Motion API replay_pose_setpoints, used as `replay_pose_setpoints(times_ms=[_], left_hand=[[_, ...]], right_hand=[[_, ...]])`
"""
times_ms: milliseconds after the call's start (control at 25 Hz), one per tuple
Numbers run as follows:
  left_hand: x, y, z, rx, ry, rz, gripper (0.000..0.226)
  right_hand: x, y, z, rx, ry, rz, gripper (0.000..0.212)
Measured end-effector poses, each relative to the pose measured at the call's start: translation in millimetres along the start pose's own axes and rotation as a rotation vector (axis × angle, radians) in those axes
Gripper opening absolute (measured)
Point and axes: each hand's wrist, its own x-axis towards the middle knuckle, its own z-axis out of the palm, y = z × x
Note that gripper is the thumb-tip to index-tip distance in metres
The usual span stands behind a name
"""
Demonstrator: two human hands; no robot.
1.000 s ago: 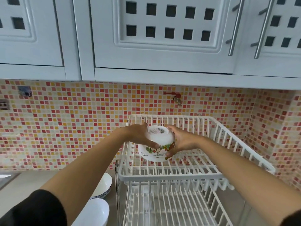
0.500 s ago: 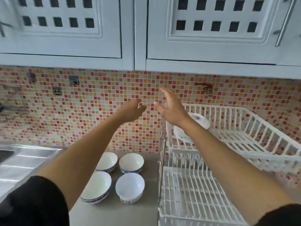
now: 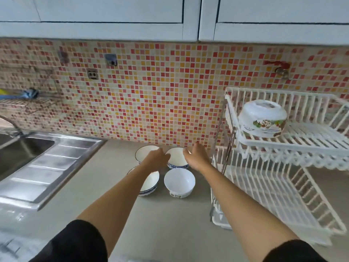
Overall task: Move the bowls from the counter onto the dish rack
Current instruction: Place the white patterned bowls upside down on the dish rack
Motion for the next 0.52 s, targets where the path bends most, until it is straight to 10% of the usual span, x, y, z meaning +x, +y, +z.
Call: replay_pose_setpoints(times_ms=[520], left_hand=[[81,-57,158,-0.179,-0.162,-0.453,0.05]], right_hand=[[56,133,104,-0.101,-0.128,0.407,0.054]])
